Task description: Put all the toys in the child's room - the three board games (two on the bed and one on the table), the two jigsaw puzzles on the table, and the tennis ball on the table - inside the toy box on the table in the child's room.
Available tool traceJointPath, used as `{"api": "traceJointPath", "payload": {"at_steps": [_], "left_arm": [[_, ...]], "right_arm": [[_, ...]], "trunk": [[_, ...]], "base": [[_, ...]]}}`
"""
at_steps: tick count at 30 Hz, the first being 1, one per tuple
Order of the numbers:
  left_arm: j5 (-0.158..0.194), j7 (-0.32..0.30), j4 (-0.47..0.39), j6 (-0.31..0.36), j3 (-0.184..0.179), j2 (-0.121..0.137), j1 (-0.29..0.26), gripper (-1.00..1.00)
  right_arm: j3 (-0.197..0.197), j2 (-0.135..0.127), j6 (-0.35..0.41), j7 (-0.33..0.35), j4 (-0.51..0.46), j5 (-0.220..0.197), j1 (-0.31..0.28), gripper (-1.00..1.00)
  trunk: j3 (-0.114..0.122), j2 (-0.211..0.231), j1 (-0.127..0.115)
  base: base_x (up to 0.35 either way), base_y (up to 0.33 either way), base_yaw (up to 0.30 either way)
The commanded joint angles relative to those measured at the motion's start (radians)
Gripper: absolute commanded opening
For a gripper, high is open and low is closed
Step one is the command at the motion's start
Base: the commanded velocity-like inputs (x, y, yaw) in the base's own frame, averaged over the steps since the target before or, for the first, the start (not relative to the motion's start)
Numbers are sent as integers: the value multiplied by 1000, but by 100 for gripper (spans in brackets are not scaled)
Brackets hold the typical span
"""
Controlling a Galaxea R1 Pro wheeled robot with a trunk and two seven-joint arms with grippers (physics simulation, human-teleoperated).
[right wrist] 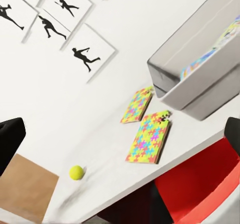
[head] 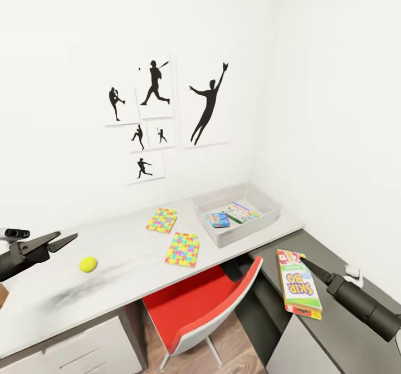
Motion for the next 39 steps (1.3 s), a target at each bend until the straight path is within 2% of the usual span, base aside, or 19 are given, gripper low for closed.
{"api": "traceJointPath", "payload": {"at_steps": [1, 26, 39], "left_arm": [[-1, -4, 0, 11, 0, 0, -1, 100], [-1, -4, 1, 11, 1, 0, -2, 100], [-1, -4, 2, 11, 1, 0, -2, 100]], "right_arm": [[-1, 0, 6, 1, 0, -3, 0, 100], [-1, -3, 7, 0, 0, -3, -1, 100], [-1, 0, 10, 0, 0, -1, 0, 100]], "trunk": [[-2, -2, 1], [-2, -2, 1], [-2, -2, 1]], "base": [[-2, 9, 278], [-91, 60, 286], [-39, 143, 34]]}}
